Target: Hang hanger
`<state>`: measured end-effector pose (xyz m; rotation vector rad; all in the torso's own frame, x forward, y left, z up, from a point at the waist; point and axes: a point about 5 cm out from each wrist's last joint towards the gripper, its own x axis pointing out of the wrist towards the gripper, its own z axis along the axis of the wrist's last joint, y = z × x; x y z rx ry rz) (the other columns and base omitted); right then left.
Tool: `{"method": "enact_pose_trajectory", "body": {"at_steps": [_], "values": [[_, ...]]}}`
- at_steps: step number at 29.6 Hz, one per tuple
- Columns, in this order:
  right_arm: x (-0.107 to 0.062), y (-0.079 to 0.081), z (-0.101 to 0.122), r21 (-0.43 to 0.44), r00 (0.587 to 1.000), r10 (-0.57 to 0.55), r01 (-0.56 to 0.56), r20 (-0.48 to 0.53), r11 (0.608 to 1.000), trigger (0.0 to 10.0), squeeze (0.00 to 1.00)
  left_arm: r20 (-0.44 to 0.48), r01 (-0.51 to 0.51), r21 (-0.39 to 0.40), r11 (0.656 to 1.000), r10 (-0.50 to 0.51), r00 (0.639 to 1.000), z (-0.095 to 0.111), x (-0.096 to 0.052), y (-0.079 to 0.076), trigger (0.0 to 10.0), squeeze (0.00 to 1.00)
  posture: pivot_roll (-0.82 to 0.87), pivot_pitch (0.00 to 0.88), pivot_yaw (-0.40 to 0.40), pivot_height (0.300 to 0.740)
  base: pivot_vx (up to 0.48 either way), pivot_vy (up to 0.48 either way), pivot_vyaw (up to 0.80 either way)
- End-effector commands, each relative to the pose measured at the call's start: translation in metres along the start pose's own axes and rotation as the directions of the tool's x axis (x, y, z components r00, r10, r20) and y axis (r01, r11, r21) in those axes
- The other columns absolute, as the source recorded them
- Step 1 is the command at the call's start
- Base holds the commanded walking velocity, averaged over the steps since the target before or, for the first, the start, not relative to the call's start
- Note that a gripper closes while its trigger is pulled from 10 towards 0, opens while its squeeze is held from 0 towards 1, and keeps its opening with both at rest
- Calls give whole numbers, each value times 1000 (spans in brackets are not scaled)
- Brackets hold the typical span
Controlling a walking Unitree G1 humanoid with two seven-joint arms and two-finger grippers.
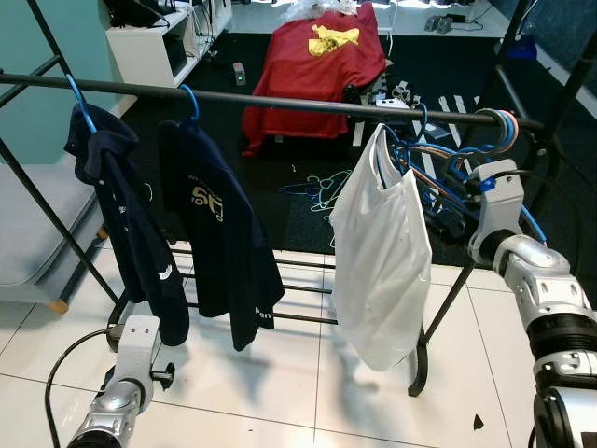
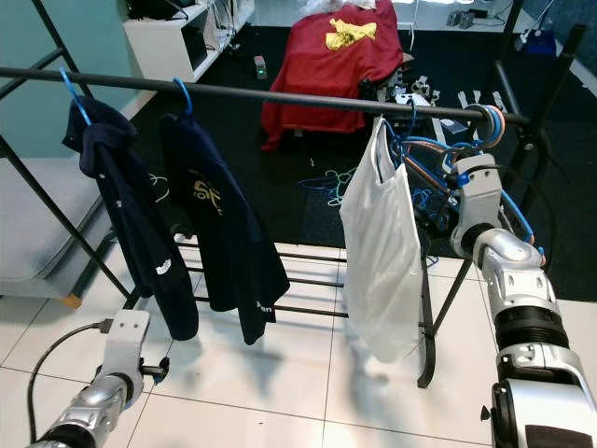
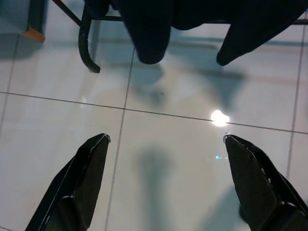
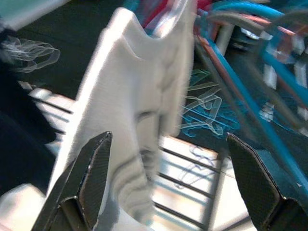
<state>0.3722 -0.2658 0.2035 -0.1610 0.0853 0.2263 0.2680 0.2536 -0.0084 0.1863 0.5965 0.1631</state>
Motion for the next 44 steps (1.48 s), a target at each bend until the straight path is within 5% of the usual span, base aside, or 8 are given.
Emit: {"method": "enact_pose_trajectory", "body": {"at_steps": [1,7,16,17,21,30,36,44], "values": [[1,1,13,8,997,27,-28,75,1000,10000,0,-20,-8,15,1000,8,1000,-9,-3,6,10000,0,47,235,30,740,0,0,0],[-4,-23,52,18,962,-156,156,223,988,10000,0,-20,-9,15,1000,9,1000,-15,-6,7,10000,0,44,248,31,740,0,0,0],[0,-13,60,44,957,-121,113,264,993,10000,0,-22,-2,17,1000,2,1000,-16,-6,5,10000,0,41,251,31,740,0,0,0],[13,13,47,8,982,6,-7,188,1000,10000,0,-23,0,16,1000,0,1000,-17,-7,4,10000,0,44,246,23,740,0,0,0],[19,28,40,-2,987,74,-74,141,997,10000,0,-24,-1,14,1000,2,1000,-17,-7,4,10000,0,45,243,20,740,0,0,0],[22,33,40,41,986,84,-90,142,995,10000,0,-28,2,14,1000,-1,1000,-20,-7,2,10000,0,36,239,18,740,0,0,0],[23,28,5,-52,993,-33,27,-113,998,10000,0,-31,7,11,1000,-6,1000,-20,-7,0,10000,0,35,241,14,740,0,0,0],[22,24,7,-29,993,-64,61,-101,998,10000,0,-30,3,7,1000,-3,1000,-19,-7,0,10000,0,32,240,11,740,0,0,0]]}}
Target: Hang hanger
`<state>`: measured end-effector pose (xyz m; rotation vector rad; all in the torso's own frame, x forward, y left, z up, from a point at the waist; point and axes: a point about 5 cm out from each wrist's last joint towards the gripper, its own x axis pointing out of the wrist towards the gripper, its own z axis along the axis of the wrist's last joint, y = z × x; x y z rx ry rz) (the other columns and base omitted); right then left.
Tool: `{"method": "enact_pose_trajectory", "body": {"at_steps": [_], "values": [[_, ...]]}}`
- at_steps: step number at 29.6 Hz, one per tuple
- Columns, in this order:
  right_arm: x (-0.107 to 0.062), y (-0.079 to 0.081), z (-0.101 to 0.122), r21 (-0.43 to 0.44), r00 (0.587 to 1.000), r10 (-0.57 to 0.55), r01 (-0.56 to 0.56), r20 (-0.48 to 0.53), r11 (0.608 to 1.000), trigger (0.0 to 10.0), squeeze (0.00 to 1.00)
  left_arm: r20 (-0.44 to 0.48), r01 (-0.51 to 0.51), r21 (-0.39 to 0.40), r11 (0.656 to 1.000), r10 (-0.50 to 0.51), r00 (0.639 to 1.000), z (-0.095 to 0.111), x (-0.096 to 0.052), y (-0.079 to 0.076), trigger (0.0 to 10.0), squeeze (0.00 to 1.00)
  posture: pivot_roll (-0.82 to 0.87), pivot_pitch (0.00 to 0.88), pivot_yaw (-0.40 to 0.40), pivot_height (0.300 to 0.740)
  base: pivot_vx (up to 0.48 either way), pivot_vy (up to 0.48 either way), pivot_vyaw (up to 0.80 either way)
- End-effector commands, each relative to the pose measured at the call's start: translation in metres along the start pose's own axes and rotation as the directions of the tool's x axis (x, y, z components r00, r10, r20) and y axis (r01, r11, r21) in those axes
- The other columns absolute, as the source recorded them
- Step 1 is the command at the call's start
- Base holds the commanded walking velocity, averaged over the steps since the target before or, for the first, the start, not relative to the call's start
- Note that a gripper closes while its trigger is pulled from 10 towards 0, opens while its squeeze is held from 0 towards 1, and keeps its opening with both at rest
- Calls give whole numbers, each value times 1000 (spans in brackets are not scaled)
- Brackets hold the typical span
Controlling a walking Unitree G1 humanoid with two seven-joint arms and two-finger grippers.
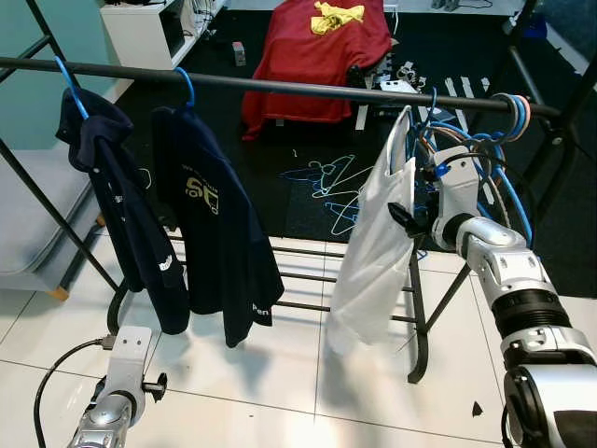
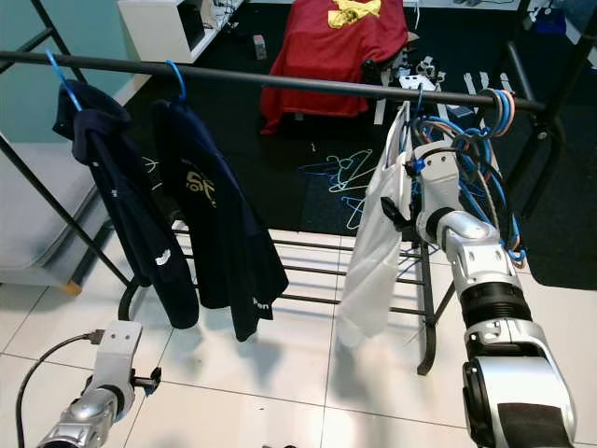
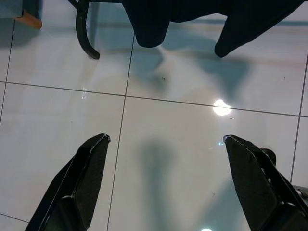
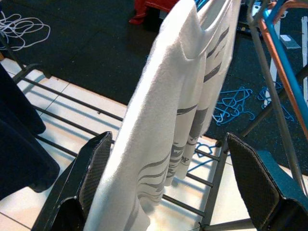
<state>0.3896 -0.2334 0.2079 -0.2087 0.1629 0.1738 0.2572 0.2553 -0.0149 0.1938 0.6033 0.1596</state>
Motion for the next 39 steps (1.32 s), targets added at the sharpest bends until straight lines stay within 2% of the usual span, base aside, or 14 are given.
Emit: {"method": "enact_pose_trajectory", "body": {"at_steps": [1,3,4,5,16,25,26,28,29,33,34,35,38,39], "values": [[-1,-3,-4,10,1000,-14,14,-17,1000,10000,0,-24,1,-2,1000,-1,1000,-8,-2,-2,10000,0,32,240,11,740,0,0,0],[-2,-5,8,1,998,-10,10,57,1000,10000,0,-22,1,-3,1000,-1,1000,-7,-2,-3,10000,0,28,236,13,740,0,0,0],[-2,-5,8,1,998,-10,10,57,1000,10000,0,-22,1,-3,1000,-1,1000,-7,-2,-3,10000,0,28,236,13,740,0,0,0],[-2,-5,11,0,998,-1,1,68,1000,0,0,-21,2,-2,1000,-2,1000,-6,-2,-3,10000,0,25,234,14,740,0,0,0],[-6,-12,-3,-6,999,-33,33,-29,999,0,0,-16,5,-8,1000,-5,1000,-3,0,-5,10000,0,19,225,16,740,0,0,0],[-8,-15,1,-49,1000,-28,28,-11,998,0,0,-15,8,-12,1000,-9,1000,-1,1,-8,10000,0,9,211,13,740,0,0,0],[-10,-13,5,-67,1000,5,-4,21,998,0,0,-15,9,-18,1000,-10,1000,0,2,-9,10000,0,4,205,13,740,0,0,0],[-10,-13,5,-67,1000,5,-4,21,998,0,0,-15,9,-18,1000,-10,1000,0,2,-9,10000,0,4,205,13,740,0,0,0],[-12,-9,9,-80,997,58,-53,54,995,0,0,-12,9,-28,1000,-9,1000,2,2,-10,10000,0,0,198,12,740,0,0,0],[-12,-9,9,-80,997,58,-53,54,995,0,0,-12,9,-28,1000,-9,1000,2,2,-10,10000,0,0,198,12,740,0,0,0],[-21,1,14,-114,978,182,-170,99,979,0,0,-5,6,-38,999,-6,1000,6,4,-11,10000,0,-9,185,10,740,0,0,0],[-40,10,15,-172,934,339,-317,114,933,0,0,18,1,-54,999,0,1000,16,6,-9,10000,0,-25,168,9,740,0,0,0],[-40,10,15,-172,934,339,-317,114,933,0,0,18,1,-54,999,0,1000,16,6,-9,10000,0,-25,168,9,740,0,0,0],[-57,16,15,-219,887,449,-419,105,881,0,0,40,1,-67,998,1,999,25,8,-8,10000,0,-37,158,12,740,0,0,0]]}}
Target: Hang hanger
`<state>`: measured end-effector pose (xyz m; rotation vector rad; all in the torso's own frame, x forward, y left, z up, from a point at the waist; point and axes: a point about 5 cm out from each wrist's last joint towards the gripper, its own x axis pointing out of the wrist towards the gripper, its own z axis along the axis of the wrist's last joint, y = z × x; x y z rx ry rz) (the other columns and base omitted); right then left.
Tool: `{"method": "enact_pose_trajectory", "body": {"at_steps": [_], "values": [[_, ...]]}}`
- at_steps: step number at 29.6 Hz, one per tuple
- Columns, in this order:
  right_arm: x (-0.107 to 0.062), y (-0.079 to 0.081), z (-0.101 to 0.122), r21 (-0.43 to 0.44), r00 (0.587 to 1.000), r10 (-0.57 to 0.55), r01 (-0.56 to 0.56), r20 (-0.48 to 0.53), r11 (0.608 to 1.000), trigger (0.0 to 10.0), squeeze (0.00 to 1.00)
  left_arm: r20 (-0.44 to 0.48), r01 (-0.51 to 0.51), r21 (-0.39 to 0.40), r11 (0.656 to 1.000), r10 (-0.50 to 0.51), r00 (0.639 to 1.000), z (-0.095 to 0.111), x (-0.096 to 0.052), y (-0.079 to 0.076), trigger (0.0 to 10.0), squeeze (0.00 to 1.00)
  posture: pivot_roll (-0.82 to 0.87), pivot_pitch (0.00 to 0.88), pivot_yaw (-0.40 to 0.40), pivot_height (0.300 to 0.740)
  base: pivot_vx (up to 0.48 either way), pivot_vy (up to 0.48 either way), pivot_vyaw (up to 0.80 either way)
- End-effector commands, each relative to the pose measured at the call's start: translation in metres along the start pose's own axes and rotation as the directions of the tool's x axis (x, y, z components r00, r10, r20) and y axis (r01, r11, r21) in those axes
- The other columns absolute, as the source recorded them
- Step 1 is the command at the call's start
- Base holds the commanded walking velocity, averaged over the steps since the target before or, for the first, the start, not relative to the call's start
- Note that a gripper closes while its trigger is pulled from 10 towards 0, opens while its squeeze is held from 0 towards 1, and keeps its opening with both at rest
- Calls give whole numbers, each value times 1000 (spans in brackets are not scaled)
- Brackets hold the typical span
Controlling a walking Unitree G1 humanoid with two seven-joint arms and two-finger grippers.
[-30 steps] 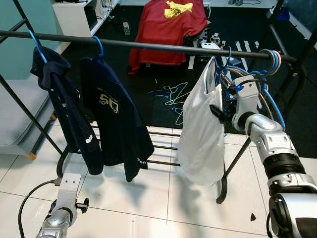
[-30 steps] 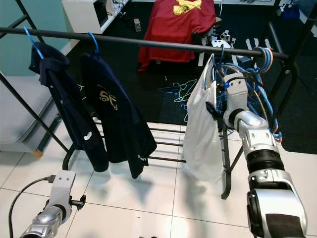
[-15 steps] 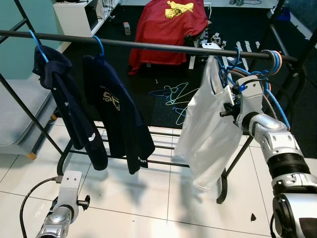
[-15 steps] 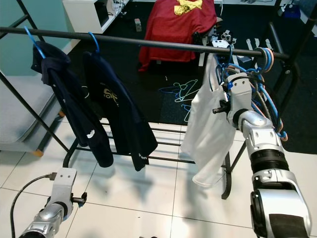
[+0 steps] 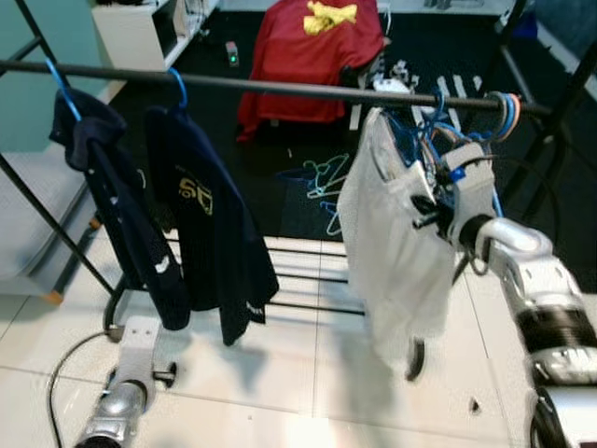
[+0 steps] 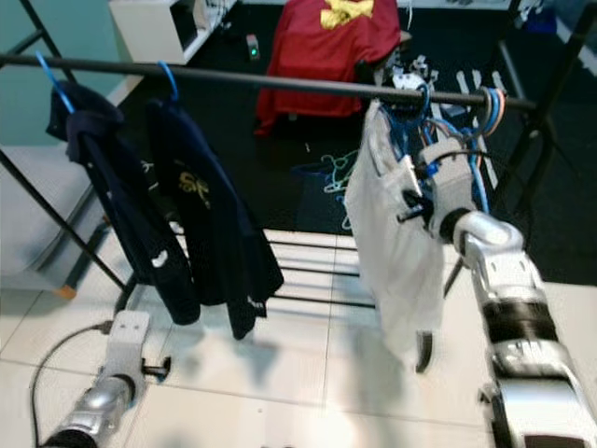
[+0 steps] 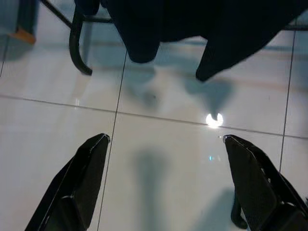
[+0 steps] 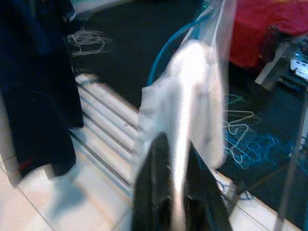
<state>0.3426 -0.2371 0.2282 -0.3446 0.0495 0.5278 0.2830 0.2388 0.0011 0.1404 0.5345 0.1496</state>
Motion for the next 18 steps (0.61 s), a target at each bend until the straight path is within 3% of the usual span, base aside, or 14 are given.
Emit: {"method": "enact_pose_trajectory", "body": {"at_steps": [1,2,3,5,9,12,16,18], "values": [[-1,15,6,-16,992,125,-124,31,992,0,0,-26,-21,-13,1000,21,999,-5,-1,7,10000,0,-37,158,12,740,0,0,0],[-1,15,6,-16,992,125,-124,31,992,0,0,-26,-21,-13,1000,21,999,-5,-1,7,10000,0,-37,158,12,740,0,0,0],[-14,18,9,-47,985,171,-169,30,984,0,0,-3,-15,-25,1000,14,1000,4,2,6,10000,0,-52,146,16,740,0,0,0],[-14,18,9,-47,985,171,-169,30,984,0,0,-3,-15,-25,1000,14,1000,4,2,6,10000,0,-52,146,16,740,0,0,0],[-34,3,19,-109,993,112,-108,28,988,0,0,44,35,-51,998,-32,999,21,6,0,10000,0,-70,121,20,740,0,0,0],[-38,-1,21,-131,996,87,-83,20,988,0,0,60,59,-60,996,-55,997,25,7,-4,10000,0,-73,117,20,740,0,0,0],[-43,4,20,-142,992,126,-125,-1,982,0,0,93,113,-82,990,-105,990,32,8,-10,10000,0,-75,109,17,740,0,0,0],[-52,18,18,-143,971,235,-238,-38,961,0,0,138,176,-87,980,-163,977,40,8,-13,10000,0,-73,106,14,740,0,0,0]]}}
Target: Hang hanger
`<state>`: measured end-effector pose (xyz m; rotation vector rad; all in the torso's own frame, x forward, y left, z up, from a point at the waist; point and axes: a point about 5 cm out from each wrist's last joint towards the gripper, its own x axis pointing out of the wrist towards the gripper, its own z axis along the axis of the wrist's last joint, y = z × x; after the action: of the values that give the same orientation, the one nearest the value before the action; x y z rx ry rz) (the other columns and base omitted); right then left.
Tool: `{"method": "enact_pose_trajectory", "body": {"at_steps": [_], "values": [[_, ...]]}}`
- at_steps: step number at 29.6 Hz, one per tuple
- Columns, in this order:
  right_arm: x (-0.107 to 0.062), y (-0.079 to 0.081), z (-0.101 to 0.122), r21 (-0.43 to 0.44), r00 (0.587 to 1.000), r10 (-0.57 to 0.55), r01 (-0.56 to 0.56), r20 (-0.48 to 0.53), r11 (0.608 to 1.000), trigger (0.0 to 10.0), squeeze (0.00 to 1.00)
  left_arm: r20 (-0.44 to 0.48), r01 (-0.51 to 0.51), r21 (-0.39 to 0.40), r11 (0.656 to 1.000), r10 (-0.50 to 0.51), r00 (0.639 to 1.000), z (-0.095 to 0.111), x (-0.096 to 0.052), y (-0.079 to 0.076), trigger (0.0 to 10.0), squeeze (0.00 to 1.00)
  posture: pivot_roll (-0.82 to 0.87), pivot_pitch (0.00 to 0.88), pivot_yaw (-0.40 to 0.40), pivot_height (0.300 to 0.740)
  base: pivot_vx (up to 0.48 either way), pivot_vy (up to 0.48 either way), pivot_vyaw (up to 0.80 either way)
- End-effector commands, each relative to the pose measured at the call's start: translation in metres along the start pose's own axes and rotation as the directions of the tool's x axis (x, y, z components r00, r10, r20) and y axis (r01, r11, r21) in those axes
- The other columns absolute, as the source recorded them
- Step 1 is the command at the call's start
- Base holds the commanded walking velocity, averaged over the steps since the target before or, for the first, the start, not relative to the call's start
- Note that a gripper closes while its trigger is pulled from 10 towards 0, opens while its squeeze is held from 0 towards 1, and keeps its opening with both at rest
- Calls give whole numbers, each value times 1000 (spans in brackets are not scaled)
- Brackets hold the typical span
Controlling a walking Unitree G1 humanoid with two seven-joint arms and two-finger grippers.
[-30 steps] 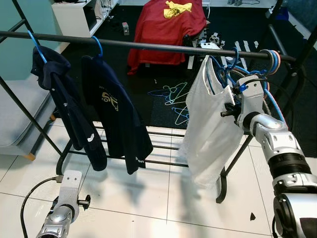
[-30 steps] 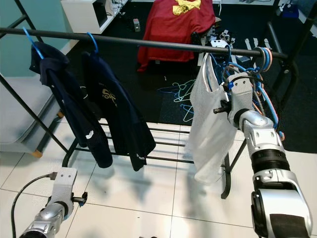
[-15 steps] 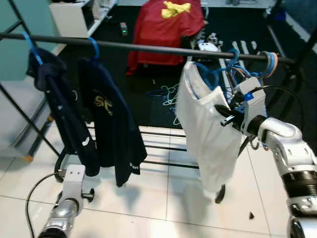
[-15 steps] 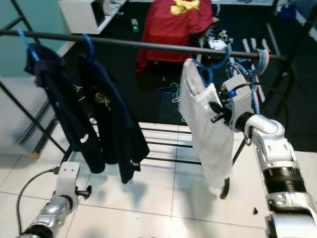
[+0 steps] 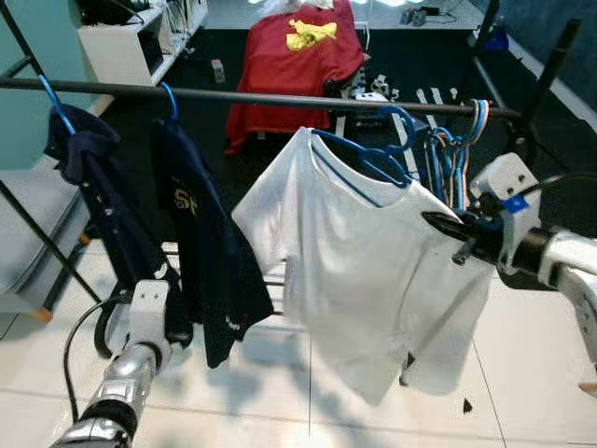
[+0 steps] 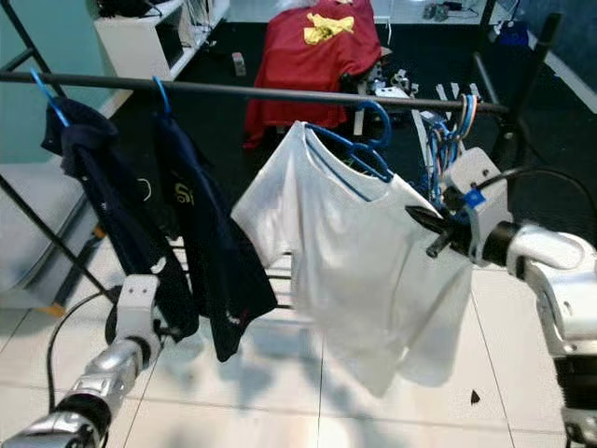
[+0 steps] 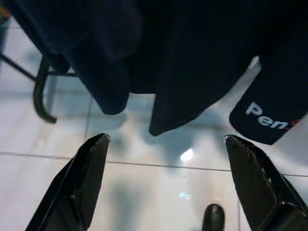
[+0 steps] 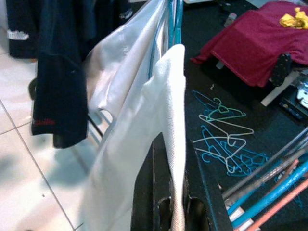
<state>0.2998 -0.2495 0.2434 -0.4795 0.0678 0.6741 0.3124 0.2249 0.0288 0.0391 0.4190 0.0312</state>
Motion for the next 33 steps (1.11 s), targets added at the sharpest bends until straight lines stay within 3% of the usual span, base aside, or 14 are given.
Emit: {"method": "enact_pose_trajectory", "body": {"at_steps": [1,7,11,12,14,16,17,18,19,21,22,24,32,33], "values": [[-5,11,7,-19,996,91,-91,12,996,0,0,13,37,-25,999,-37,999,0,-1,-1,10000,0,-73,106,14,740,0,0,0],[-44,49,4,34,884,459,-458,-87,889,0,0,144,278,35,960,-280,949,32,-7,20,10000,0,-71,104,9,740,0,0,0],[-73,31,17,20,897,430,-430,-103,902,0,0,294,582,235,778,-628,720,89,-38,37,10000,0,-66,106,5,740,0,0,0],[-73,31,17,20,897,430,-430,-103,902,0,0,294,582,235,778,-628,720,89,-38,37,10000,0,-66,106,5,740,0,0,0],[-84,24,29,-6,907,413,-415,-82,910,0,0,336,654,306,692,-721,605,116,-55,39,10000,0,-66,105,5,740,0,0,0],[-84,24,29,-6,907,413,-415,-82,910,0,0,336,654,306,692,-721,605,116,-55,39,10000,0,-66,105,5,740,0,0,0],[-89,22,34,-20,911,406,-408,-71,913,0,0,352,672,337,660,-750,560,128,-62,39,10000,0,-66,105,5,740,0,0,0],[-99,18,52,-52,915,404,-403,-4,914,0,0,411,708,387,592,-797,442,156,-77,36,10000,0,-72,101,8,740,0,0,0],[-99,18,52,-52,915,404,-403,-4,914,0,0,411,708,387,592,-797,442,156,-77,36,10000,0,-72,101,8,740,0,0,0],[-113,17,83,-111,892,435,-423,122,899,0,0,471,715,496,492,-845,254,199,-98,26,10000,0,-79,98,11,740,0,0,0],[-113,17,83,-111,892,435,-423,122,899,0,0,471,715,496,492,-845,254,199,-98,26,10000,0,-79,98,11,740,0,0,0],[-117,19,102,-159,840,494,-469,225,869,0,0,474,699,590,404,-874,106,228,-112,6,10000,0,-83,88,10,740,0,0,0],[-112,9,110,-187,835,471,-433,286,882,0,0,464,714,617,331,-886,9,245,-114,-17,10000,0,-77,74,10,740,0,0,0],[-109,7,109,-186,841,464,-426,279,885,0,0,425,733,622,275,-905,-21,245,-114,-21,10000,0,-79,69,14,740,0,0,0]]}}
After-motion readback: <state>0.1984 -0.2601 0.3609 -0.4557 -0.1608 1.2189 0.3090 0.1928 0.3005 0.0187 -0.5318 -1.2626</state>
